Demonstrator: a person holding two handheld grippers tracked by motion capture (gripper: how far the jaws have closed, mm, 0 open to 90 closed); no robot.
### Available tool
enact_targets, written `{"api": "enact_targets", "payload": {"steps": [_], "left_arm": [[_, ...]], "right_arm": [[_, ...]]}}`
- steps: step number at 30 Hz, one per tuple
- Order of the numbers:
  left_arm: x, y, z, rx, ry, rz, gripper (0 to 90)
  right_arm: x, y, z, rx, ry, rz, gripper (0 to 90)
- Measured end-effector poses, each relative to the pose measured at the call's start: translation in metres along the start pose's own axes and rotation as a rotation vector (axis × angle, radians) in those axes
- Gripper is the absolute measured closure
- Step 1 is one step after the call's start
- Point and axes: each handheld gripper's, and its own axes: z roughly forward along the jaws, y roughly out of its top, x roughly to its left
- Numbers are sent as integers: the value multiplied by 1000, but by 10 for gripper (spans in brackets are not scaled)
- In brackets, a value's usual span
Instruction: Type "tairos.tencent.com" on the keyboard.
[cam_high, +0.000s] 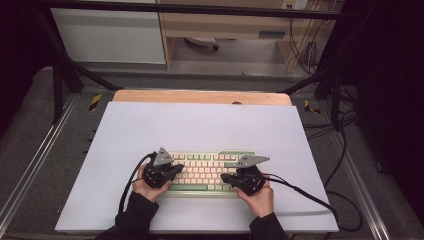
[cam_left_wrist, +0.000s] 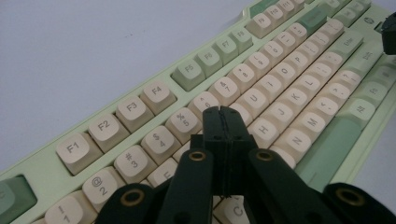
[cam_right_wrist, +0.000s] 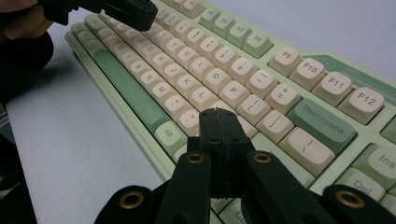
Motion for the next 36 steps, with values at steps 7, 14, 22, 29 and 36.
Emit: {"api": "enact_targets", "payload": {"steps": [7, 14, 22, 29, 36], "left_arm": [[4, -5, -11, -9, -4, -8, 899], [8, -9, -21, -21, 5, -15, 899], [13, -21, -34, -24, 16, -25, 899], [20, -32, -45, -25, 33, -37, 899], [25, -39, -49, -23, 40, -50, 899]], "right_arm": [[0, 0, 0, 1, 1, 1, 900], [0, 2, -2, -4, 3, 3, 900], [2, 2, 0, 5, 4, 4, 900], [6, 7, 6, 8, 14, -6, 900], [11, 12, 14, 18, 23, -7, 900]]}}
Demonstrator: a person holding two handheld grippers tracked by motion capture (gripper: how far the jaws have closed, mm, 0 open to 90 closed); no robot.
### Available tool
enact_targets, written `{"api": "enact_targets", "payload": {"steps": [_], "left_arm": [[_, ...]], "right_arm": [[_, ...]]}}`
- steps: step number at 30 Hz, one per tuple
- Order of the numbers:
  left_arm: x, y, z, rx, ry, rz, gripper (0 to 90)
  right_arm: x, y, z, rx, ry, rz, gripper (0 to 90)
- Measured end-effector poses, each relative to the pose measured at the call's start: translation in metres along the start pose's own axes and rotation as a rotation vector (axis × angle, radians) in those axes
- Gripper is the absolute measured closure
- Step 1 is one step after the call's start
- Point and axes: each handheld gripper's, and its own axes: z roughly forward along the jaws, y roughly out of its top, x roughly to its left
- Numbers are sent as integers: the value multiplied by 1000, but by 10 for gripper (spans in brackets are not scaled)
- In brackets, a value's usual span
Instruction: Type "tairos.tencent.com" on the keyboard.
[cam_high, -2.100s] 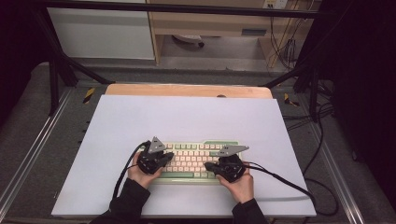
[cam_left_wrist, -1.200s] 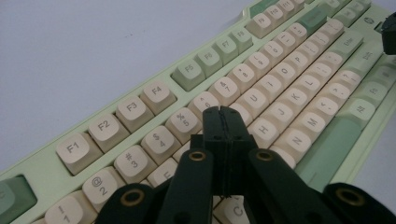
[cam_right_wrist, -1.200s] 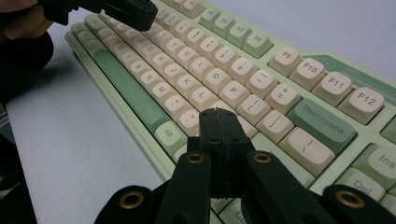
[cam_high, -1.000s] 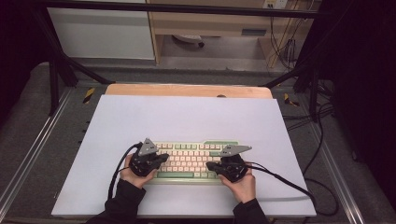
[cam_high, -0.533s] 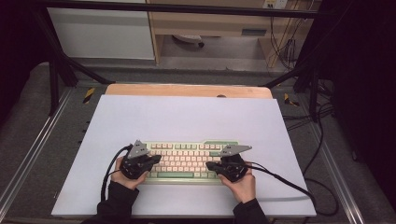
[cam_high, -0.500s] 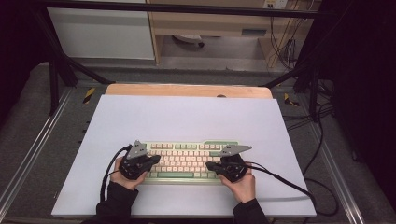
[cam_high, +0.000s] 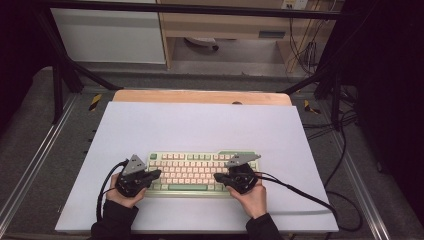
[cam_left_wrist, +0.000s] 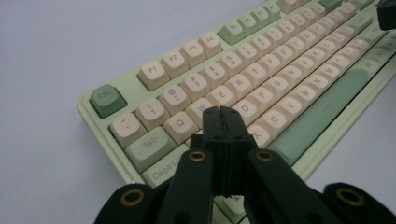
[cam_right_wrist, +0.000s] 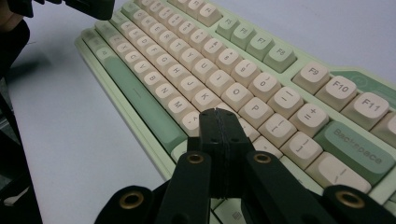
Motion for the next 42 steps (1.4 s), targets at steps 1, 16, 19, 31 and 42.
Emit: {"api": "enact_targets", "payload": {"steps": [1, 16, 19, 31, 42], "left_arm": [[1, 0, 0, 0, 0, -2, 899], [3, -1, 0, -6, -4, -6, 899], [2, -1, 1, -4, -6, -4, 899], [2, -1, 1, -3, -5, -5, 899], [3, -1, 0, -9, -3, -6, 899]], "right_arm": [[0, 0, 2, -2, 1, 0, 900], [2, -2, 20, 17, 18, 2, 900], [1, -3, 22, 27, 12, -5, 900], [1, -6, 25, 41, 9, -11, 900], [0, -2, 11, 26, -18, -29, 900]]}}
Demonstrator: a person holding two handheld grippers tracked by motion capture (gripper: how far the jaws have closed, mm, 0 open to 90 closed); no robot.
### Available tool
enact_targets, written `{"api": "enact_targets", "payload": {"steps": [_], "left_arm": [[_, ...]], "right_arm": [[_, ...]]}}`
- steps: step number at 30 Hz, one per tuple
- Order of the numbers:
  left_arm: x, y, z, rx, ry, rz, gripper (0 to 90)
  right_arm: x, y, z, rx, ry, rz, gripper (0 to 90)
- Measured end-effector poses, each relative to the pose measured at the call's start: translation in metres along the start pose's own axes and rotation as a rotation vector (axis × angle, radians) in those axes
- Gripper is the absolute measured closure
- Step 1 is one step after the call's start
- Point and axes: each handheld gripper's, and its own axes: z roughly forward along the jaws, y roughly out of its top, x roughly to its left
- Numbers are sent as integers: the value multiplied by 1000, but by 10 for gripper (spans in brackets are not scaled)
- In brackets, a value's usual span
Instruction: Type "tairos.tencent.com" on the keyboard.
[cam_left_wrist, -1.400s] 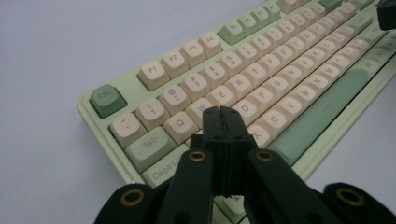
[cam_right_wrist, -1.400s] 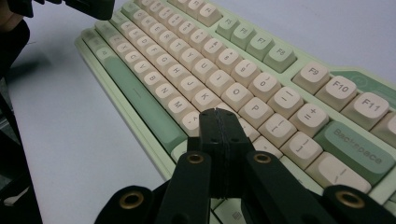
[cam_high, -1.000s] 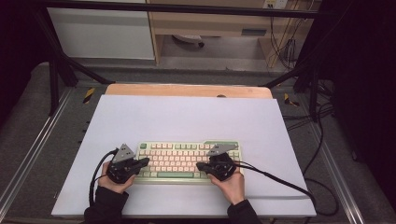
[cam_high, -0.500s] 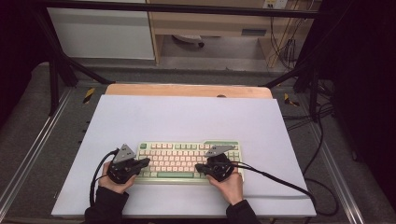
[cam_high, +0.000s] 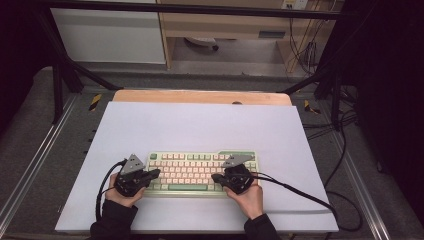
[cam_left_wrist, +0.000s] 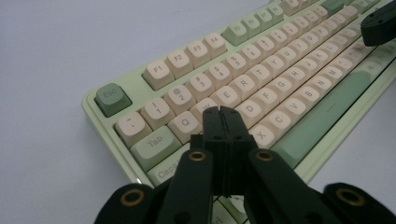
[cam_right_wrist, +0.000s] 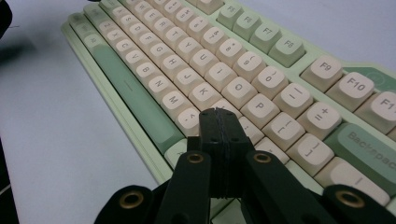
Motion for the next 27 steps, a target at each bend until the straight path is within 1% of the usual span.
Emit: {"api": "enact_targets", "payload": {"steps": [8, 14, 19, 27], "left_arm": [[-2, 2, 1, -3, -4, 4, 899], [-6, 4, 2, -6, -11, 8, 899], [-10, 7, 5, -5, -16, 14, 899], [-21, 11, 15, 8, -35, 38, 899]], "right_arm": [[-7, -4, -10, -16, -9, 20, 900], [-9, -6, -13, -18, -12, 28, 900], [-11, -7, -15, -17, -14, 28, 900], [-11, -7, -15, -17, -12, 29, 900]]}}
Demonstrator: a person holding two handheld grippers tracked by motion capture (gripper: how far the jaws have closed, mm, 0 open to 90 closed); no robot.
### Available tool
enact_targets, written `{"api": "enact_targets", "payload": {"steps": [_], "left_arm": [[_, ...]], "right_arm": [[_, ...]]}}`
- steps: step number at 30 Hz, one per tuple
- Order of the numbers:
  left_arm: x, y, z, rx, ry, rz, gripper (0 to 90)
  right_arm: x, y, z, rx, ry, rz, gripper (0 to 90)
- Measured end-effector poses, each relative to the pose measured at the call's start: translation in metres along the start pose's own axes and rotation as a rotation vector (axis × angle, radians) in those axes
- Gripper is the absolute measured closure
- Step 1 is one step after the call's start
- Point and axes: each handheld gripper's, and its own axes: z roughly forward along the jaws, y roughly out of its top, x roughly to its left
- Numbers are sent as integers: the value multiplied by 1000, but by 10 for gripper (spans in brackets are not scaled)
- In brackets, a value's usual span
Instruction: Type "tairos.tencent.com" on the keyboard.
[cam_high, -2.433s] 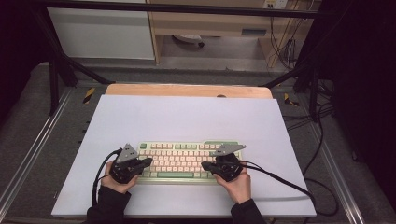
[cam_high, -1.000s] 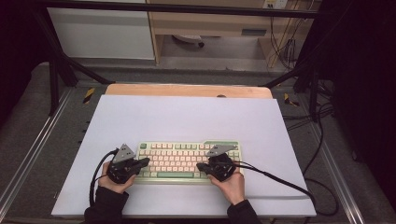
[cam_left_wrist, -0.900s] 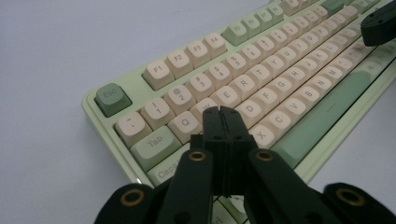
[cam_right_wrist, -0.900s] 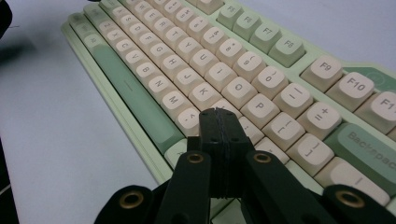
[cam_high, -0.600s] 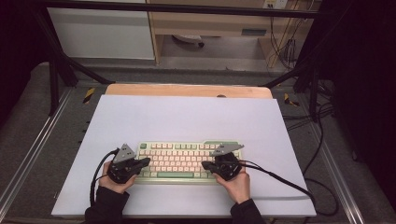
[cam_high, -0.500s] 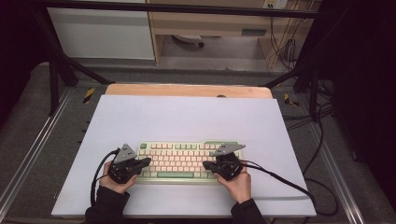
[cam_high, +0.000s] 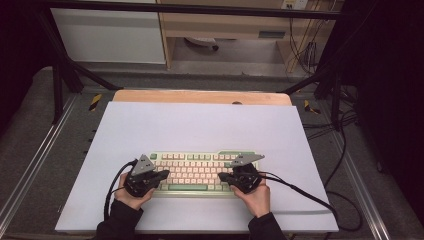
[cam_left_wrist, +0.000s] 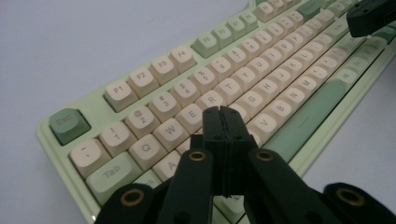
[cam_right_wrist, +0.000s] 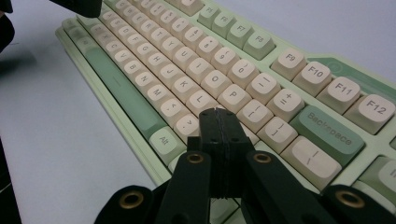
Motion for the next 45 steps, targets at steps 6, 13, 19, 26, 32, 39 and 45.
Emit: {"api": "enact_targets", "payload": {"steps": [6, 13, 19, 26, 32, 39, 45], "left_arm": [[-7, 2, 8, 13, -14, 13, 899], [-12, 1, 15, 28, -22, 21, 899], [-15, 0, 20, 43, -28, 28, 899], [-15, -1, 21, 44, -32, 29, 900], [-15, -2, 23, 49, -32, 31, 899], [-15, 0, 16, 33, -34, 33, 900], [-11, -2, 9, 22, -33, 27, 900]], "right_arm": [[0, 0, 0, -2, 0, -1, 900], [0, 0, 1, -1, 2, -1, 900], [0, 0, 1, -1, 2, -1, 900], [0, 0, 1, 0, 2, 0, 900], [0, 0, 1, -1, 2, -2, 900], [0, 0, 1, -2, 2, -2, 900], [0, 1, -1, -11, 0, -2, 900]]}}
